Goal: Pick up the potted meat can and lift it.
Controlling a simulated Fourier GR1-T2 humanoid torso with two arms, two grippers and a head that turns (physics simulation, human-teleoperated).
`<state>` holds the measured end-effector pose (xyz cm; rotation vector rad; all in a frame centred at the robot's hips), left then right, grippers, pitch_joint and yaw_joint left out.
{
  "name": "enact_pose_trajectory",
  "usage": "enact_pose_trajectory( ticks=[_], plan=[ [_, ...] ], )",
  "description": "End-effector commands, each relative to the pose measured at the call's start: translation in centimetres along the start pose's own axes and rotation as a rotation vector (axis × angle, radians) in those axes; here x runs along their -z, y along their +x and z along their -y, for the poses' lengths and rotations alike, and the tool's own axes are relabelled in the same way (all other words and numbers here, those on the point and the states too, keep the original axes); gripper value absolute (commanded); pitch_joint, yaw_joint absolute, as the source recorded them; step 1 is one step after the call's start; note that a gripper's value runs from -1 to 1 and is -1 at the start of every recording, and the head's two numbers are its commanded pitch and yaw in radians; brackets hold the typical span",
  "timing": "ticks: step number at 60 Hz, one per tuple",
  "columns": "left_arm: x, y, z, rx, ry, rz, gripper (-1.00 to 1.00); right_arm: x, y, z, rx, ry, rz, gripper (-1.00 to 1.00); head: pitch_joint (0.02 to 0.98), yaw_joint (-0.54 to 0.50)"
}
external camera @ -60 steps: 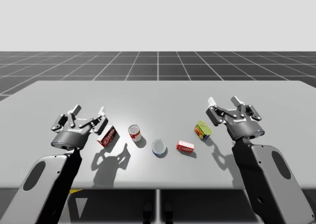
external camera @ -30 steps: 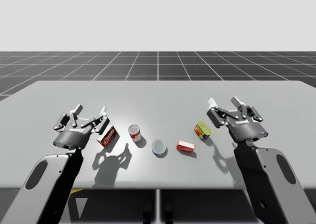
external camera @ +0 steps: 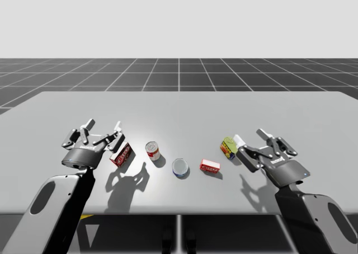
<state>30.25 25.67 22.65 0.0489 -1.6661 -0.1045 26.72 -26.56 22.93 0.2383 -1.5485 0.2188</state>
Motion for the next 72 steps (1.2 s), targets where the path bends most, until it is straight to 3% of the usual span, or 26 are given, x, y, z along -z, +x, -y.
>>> enact_pose_trajectory(
  ticks=[1, 24, 43, 56, 59, 61, 62, 63, 65, 66, 69, 72],
  plan=[
    [0.0, -0.1, 0.1, 0.002, -0.002, -0.001, -1.00, -1.3, -3.4, 0.1, -0.023, 0.030, -0.065, -1.00, 0.782, -0.36],
    [0.0, -0.3, 0.3, 0.008, -0.007, -0.008, -1.00, 0.3, -8.4, 1.0, -0.018, 0.017, -0.140, -1.00, 0.787, -0.36],
    [0.0, -0.3, 0.4, 0.008, -0.009, -0.007, -1.00, 3.0, -10.1, 1.3, -0.050, -0.004, -0.190, -1.00, 0.790, -0.36],
    [0.0, -0.3, 0.4, 0.009, -0.012, -0.010, -1.00, 4.3, -10.6, 2.0, -0.044, -0.014, -0.227, -1.00, 0.787, -0.36],
    [0.0, -0.3, 0.5, 0.010, -0.012, -0.010, -1.00, 4.3, -10.8, 2.0, -0.026, 0.008, -0.246, -1.00, 0.786, -0.36],
    [0.0, -0.3, 0.5, 0.010, -0.013, -0.011, -1.00, 4.1, -10.8, 1.9, -0.031, 0.013, -0.260, -0.87, 0.786, -0.36],
    [0.0, -0.3, 0.5, 0.010, -0.013, -0.011, -1.00, 4.1, -10.9, 1.9, -0.027, 0.017, -0.274, -0.61, 0.785, -0.36],
    [0.0, -0.3, 0.5, 0.010, -0.013, -0.011, -1.00, 4.0, -10.9, 1.9, -0.024, 0.024, -0.277, -0.52, 0.785, -0.36],
    [0.0, -0.3, 0.5, 0.011, -0.014, -0.011, -1.00, 3.9, -11.0, 1.8, -0.030, 0.007, -0.274, -0.03, 0.782, -0.36],
    [0.0, -0.3, 0.5, 0.012, -0.015, -0.012, -1.00, 3.8, -11.0, 1.7, -0.039, -0.003, -0.278, 0.34, 0.780, -0.37],
    [0.0, -0.3, 0.6, 0.012, -0.016, -0.012, -1.00, 3.8, -11.1, 1.6, -0.041, -0.004, -0.281, 0.93, 0.773, -0.37],
    [0.0, -0.3, 0.6, 0.012, -0.016, -0.012, -1.00, 3.7, -11.2, 1.5, -0.048, -0.005, -0.286, 1.00, 0.756, -0.37]
  ],
)
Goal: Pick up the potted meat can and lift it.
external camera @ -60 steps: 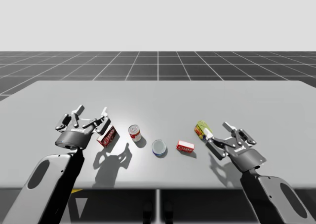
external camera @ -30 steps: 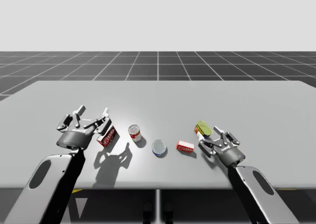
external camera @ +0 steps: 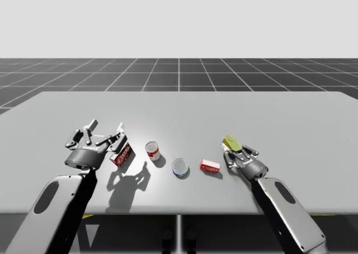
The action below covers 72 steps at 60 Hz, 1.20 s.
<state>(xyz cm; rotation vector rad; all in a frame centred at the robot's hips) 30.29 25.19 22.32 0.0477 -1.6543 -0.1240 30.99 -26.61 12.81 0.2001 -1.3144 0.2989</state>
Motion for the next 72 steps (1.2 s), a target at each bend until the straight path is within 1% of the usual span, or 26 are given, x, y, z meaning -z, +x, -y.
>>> enact_pose_trajectory(
  ticks=[1, 4, 6, 11, 12, 19, 28, 34, 37, 43, 44, 47, 49, 50, 55, 56, 58, 62, 65, 72],
  plan=[
    [0.0, 0.0, 0.1, 0.002, -0.002, -0.001, -1.00, -0.2, -1.3, -0.1, 0.000, -0.040, -0.047, 1.00, 0.751, -0.37],
    [0.0, 0.0, 0.1, 0.001, -0.002, -0.001, -1.00, -0.2, -1.3, -0.1, -0.001, -0.039, -0.051, 1.00, 0.733, -0.37],
    [0.0, 0.0, 0.1, 0.001, -0.002, -0.001, -1.00, -0.2, -1.4, -0.2, -0.007, -0.041, -0.050, 1.00, 0.704, -0.37],
    [-0.1, 0.0, 0.2, 0.003, -0.004, -0.002, -1.00, -0.3, -1.5, -0.3, -0.006, -0.040, -0.047, 1.00, 0.645, -0.37],
    [-0.1, 0.0, 0.2, 0.003, -0.004, -0.002, -1.00, -0.3, -1.5, -0.3, -0.010, -0.040, -0.043, 1.00, 0.614, -0.37],
    [-0.2, 0.0, 0.3, 0.004, -0.005, -0.002, -1.00, -0.3, -1.6, -0.4, -0.014, -0.038, -0.041, 1.00, 0.521, -0.37],
    [-0.3, 0.0, 0.3, 0.001, -0.007, -0.001, -1.00, -0.3, -1.6, -0.4, -0.024, -0.047, -0.032, 1.00, 0.456, -0.38],
    [-0.3, 0.0, 0.3, 0.000, -0.007, -0.001, -1.00, -0.5, -1.4, -0.4, -0.034, -0.055, -0.014, 1.00, 0.437, -0.38],
    [-0.3, 0.0, 0.3, 0.000, -0.006, 0.000, -1.00, -0.6, -1.1, -0.4, -0.034, -0.054, -0.005, 1.00, 0.434, -0.38],
    [-0.3, 0.0, 0.2, -0.001, -0.006, 0.000, -1.00, -0.9, 0.1, -0.5, -0.035, -0.053, 0.020, 1.00, 0.430, -0.39],
    [-0.3, 0.0, 0.2, -0.001, -0.006, 0.000, -1.00, -1.0, 0.8, -0.5, -0.037, -0.052, 0.031, 1.00, 0.429, -0.39],
    [-0.3, 0.0, 0.2, -0.002, -0.006, 0.001, -1.00, -1.2, 2.0, -0.6, -0.052, -0.051, 0.050, 1.00, 0.428, -0.39],
    [-0.3, 0.0, 0.2, -0.002, -0.006, 0.001, -1.00, -1.3, 2.6, -0.6, -0.056, -0.051, 0.060, 1.00, 0.427, -0.39],
    [-0.3, 0.1, 0.2, -0.002, -0.005, 0.002, -1.00, -1.4, 3.4, -0.7, -0.065, -0.049, 0.077, 1.00, 0.426, -0.39],
    [-0.3, 0.1, 0.2, -0.003, -0.004, 0.003, -1.00, -1.5, 5.1, -0.7, -0.077, -0.049, 0.108, 1.00, 0.426, -0.39],
    [-0.3, 0.1, 0.2, -0.004, -0.004, 0.003, -1.00, -1.5, 5.7, -0.6, -0.075, -0.052, 0.118, 1.00, 0.427, -0.39],
    [-0.3, 0.1, 0.1, -0.004, -0.003, 0.004, -1.00, -1.5, 6.6, -0.5, -0.081, -0.055, 0.135, 1.00, 0.427, -0.39],
    [-0.3, 0.1, 0.1, -0.006, -0.003, 0.004, -1.00, -1.6, 7.7, -0.4, -0.083, -0.061, 0.159, 1.00, 0.427, -0.39],
    [-0.3, 0.2, 0.1, -0.007, -0.003, 0.004, -1.00, -1.7, 9.1, -0.4, -0.092, -0.065, 0.186, 1.00, 0.426, -0.39],
    [-0.3, 0.2, 0.1, -0.008, -0.002, 0.004, -1.00, -2.0, 11.6, -0.3, -0.096, -0.076, 0.239, 1.00, 0.424, -0.40]
  ],
)
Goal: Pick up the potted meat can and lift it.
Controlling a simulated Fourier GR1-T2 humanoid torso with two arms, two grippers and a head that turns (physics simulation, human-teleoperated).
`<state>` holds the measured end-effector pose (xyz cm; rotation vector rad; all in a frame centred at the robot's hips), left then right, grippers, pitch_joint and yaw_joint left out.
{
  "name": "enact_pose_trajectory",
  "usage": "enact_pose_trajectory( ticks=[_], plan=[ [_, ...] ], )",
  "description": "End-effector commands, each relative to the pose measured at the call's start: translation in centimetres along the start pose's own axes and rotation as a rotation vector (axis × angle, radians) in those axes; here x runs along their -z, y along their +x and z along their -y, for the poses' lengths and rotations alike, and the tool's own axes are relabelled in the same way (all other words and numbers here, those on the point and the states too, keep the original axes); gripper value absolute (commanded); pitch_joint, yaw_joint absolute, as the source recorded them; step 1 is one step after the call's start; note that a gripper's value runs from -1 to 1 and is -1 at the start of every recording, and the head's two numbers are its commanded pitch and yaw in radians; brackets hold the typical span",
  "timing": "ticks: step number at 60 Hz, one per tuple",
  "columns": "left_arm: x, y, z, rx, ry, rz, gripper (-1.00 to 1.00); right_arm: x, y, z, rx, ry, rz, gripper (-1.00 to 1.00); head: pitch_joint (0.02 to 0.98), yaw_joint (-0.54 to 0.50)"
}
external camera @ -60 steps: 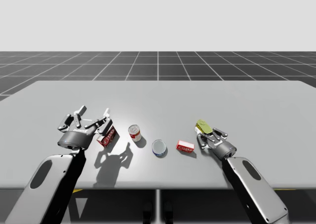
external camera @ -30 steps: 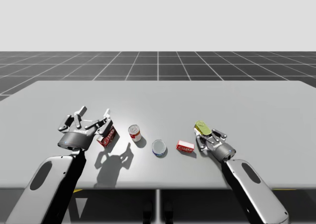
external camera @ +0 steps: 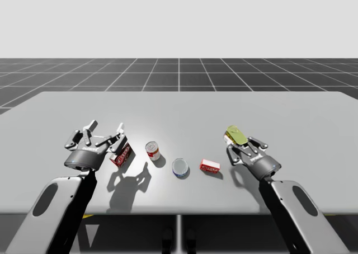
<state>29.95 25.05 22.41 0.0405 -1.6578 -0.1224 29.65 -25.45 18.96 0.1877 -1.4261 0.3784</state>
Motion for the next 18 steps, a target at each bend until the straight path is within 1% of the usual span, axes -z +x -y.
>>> enact_pose_trajectory(
  ticks=[1, 4, 13, 18],
  plan=[
    [0.0, 0.1, 0.0, -0.002, 0.001, 0.001, -1.00, 0.9, 5.9, 1.6, -0.024, -0.107, 0.135, 1.00, 0.425, -0.40],
    [0.0, 0.1, 0.0, -0.002, 0.001, 0.001, -1.00, 0.7, 7.5, 1.7, -0.036, -0.115, 0.173, 1.00, 0.425, -0.40],
    [0.0, 0.1, -0.1, -0.003, 0.002, 0.002, -1.00, -0.1, 11.4, 1.9, -0.042, -0.128, 0.280, 1.00, 0.422, -0.40],
    [-0.1, 0.1, -0.1, -0.003, 0.003, 0.003, -1.00, -0.6, 13.5, 1.8, -0.054, -0.136, 0.335, 1.00, 0.419, -0.40]
  ],
)
